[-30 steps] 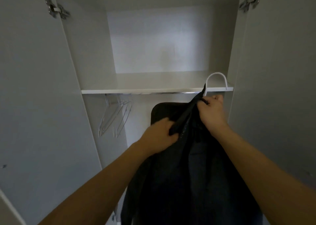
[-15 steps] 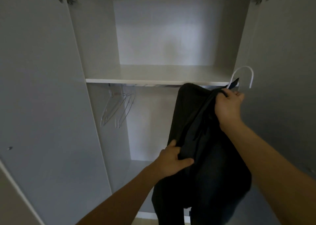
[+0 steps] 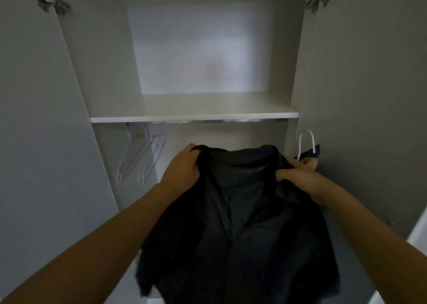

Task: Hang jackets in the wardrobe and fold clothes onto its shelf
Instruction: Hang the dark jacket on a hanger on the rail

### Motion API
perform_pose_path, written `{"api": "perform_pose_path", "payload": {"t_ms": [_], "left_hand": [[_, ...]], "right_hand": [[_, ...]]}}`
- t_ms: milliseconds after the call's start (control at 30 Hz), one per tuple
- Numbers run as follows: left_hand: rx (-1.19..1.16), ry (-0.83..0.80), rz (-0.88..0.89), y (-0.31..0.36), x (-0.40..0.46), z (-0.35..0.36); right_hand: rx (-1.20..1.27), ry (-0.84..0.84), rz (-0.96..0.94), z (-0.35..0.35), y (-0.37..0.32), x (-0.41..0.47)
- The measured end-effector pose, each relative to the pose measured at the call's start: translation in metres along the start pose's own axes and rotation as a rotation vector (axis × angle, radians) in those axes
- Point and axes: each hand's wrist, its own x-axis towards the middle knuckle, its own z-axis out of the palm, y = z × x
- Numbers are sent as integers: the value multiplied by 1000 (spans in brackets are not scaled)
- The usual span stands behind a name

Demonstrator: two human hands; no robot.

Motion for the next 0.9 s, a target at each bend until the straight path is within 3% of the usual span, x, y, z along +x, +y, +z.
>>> {"api": "perform_pose_path", "payload": {"t_ms": [67,167,233,400,633,800,900], "left_hand": [[140,-105,199,11,16,-17],[283,-155,331,28,31,-33],[339,-137,393,36,36,-39],[417,-86,454,43,38,-49],[508,-175,618,53,31,-45],[498,-204,686,56,34,-41],[451,-203,610,56,36,-34]], "right_hand": [[127,30,-36,8,5,-1],[228,311,-130,21,9,9],[142,449,-175,24,6,13],[-185,542,-289,27,5,10],[-467,428,-455,43,-8,5],[-238,379,-540,35,-9,15],[4,219,-478,37,-15,13]]}}
